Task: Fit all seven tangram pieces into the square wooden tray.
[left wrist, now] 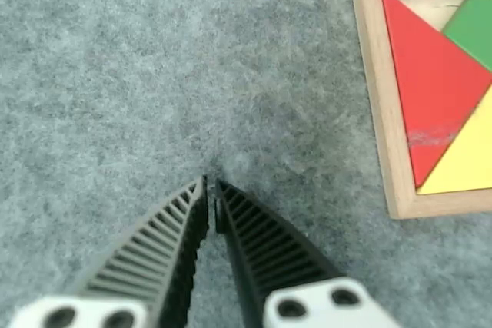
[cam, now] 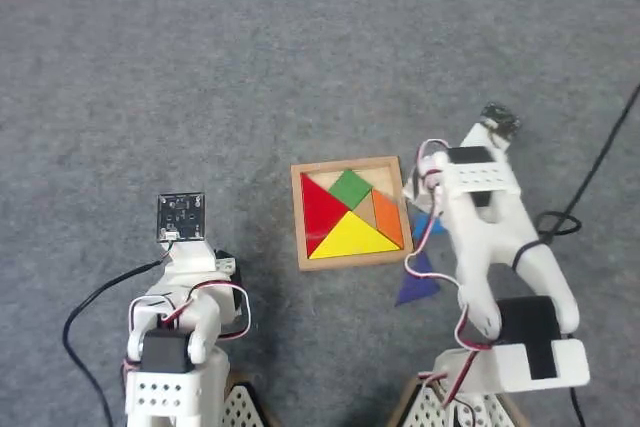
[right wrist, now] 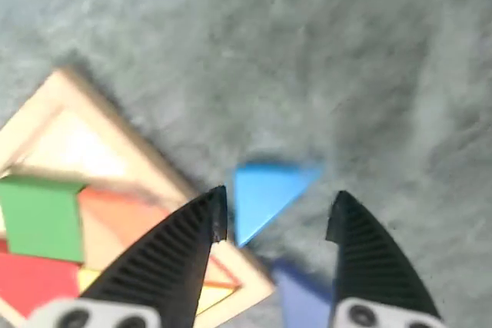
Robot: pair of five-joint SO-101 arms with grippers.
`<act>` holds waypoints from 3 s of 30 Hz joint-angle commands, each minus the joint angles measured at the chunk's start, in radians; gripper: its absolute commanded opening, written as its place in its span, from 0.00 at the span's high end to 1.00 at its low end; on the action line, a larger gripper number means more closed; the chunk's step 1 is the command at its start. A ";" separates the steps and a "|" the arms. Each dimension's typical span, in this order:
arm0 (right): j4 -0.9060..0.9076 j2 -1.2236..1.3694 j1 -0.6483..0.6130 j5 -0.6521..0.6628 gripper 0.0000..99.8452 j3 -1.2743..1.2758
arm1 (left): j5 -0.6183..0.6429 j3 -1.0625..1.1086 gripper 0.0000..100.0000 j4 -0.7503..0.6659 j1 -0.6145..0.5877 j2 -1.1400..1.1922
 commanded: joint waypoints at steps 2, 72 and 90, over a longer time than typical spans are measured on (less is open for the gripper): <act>-0.016 0.044 -0.035 -0.035 0.79 -0.061 | -0.011 -0.012 0.99 0.002 -0.006 -0.020; 0.154 0.334 -0.228 0.764 0.95 -0.724 | -0.011 -0.012 0.99 0.002 -0.005 -0.020; 0.168 0.421 -0.308 1.419 0.95 -0.775 | -0.011 -0.012 0.99 0.002 -0.006 -0.020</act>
